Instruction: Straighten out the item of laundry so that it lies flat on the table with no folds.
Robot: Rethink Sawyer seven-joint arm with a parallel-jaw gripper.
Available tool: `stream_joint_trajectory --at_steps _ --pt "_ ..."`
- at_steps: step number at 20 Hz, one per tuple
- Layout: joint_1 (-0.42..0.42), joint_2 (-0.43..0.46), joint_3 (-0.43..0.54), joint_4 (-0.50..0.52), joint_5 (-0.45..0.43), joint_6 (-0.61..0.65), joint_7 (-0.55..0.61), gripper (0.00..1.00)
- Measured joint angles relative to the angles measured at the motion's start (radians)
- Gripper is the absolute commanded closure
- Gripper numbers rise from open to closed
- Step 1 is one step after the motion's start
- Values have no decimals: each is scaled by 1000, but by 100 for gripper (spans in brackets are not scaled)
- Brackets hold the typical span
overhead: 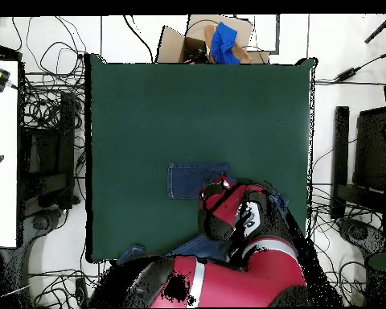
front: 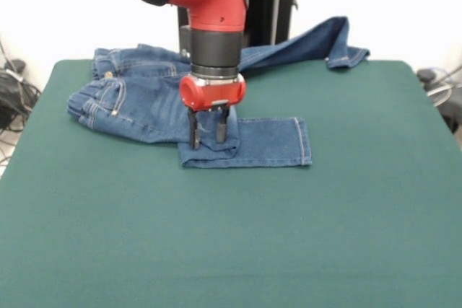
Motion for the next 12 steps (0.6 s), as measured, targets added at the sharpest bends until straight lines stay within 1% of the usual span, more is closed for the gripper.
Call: stream_joint_trajectory --at_steps 5,7,9,12 --pt "10 -5 -4 3 16 18 0 0" --pt "8 -23 4 21 43 49 0 0" --pt "1 -55 20 53 80 94 0 0" --pt "-26 -125 65 120 147 188 0 0"
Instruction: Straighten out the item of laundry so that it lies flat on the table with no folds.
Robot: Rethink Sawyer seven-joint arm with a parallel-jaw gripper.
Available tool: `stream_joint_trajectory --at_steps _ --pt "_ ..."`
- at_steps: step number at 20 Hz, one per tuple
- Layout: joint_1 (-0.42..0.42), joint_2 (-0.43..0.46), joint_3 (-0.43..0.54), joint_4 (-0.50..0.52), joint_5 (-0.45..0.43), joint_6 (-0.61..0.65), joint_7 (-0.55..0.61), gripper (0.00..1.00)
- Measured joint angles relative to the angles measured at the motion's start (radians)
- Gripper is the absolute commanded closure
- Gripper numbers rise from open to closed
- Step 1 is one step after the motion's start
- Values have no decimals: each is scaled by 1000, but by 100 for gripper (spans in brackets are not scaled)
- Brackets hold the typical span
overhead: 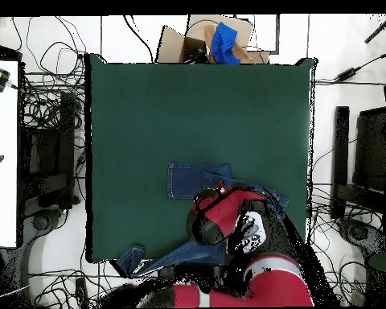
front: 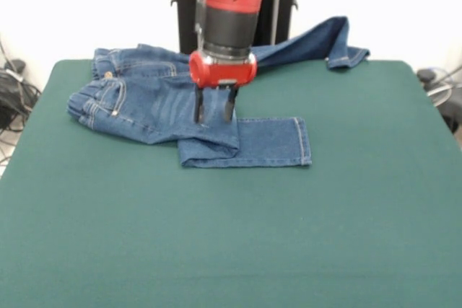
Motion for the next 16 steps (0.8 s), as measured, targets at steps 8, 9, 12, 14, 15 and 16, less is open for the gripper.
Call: stream_joint_trajectory --at_steps 8,9,12,14,15,16 --pt "-55 -103 65 96 53 112 0 0" --pt "-57 -108 66 101 53 112 0 0" --pt "-57 -117 66 108 53 112 0 0" --pt "-56 -118 66 110 53 112 0 0" --pt "-56 -118 66 110 53 112 0 0" --pt "-56 -118 66 110 53 112 0 0"
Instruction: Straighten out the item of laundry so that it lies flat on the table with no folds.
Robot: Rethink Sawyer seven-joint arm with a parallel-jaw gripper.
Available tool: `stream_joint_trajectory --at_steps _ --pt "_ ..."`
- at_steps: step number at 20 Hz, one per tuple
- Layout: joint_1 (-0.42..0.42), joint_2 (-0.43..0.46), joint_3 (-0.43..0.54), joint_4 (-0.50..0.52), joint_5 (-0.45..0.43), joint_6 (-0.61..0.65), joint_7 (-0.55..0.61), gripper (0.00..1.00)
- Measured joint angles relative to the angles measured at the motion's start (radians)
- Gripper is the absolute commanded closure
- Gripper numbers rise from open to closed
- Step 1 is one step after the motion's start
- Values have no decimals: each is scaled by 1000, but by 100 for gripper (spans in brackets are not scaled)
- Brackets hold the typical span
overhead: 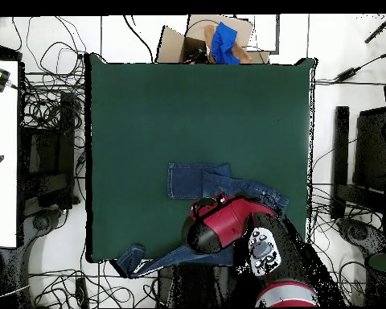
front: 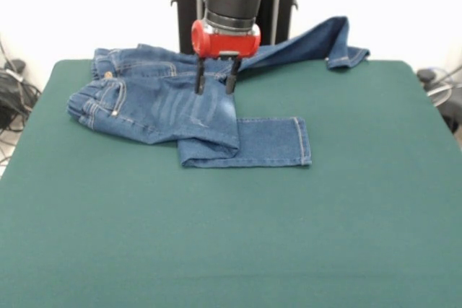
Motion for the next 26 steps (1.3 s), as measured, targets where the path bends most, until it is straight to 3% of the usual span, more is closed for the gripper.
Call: stream_joint_trajectory --at_steps 15,26 --pt "-59 113 59 5 0 -55 0 0" --pt "-13 136 80 13 0 -104 0 0"
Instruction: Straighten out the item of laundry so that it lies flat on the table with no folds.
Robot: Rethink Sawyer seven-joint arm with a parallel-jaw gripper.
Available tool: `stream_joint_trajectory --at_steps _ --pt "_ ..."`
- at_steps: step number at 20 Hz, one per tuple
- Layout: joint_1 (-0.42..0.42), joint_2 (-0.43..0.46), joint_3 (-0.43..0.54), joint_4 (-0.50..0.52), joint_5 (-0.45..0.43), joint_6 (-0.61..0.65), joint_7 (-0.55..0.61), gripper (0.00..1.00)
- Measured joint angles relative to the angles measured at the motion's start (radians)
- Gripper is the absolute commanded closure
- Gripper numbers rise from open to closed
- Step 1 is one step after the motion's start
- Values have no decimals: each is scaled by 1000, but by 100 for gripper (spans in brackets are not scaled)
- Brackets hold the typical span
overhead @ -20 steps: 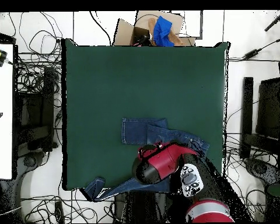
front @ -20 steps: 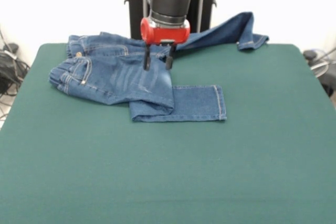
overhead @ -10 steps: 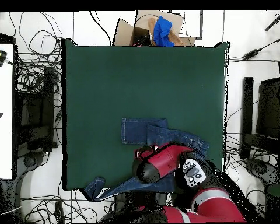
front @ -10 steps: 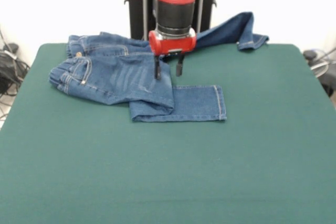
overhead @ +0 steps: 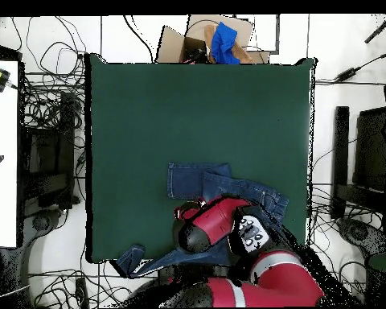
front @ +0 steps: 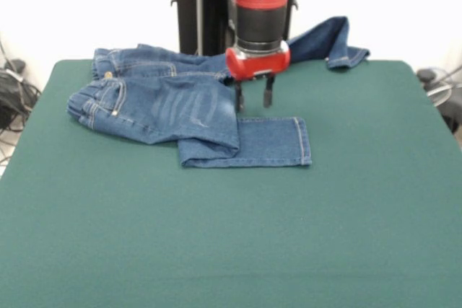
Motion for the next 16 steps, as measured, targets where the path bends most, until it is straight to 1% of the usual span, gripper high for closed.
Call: stream_joint_trajectory --at_steps 5,8,11,13,16 --pt "28 -4 4 20 15 -33 0 0" --pt "45 -31 6 55 47 -33 0 0" --pt "67 -83 10 107 100 -33 0 0" --pt "66 -101 15 122 109 -33 0 0" --pt "32 -99 41 122 106 -33 0 0"
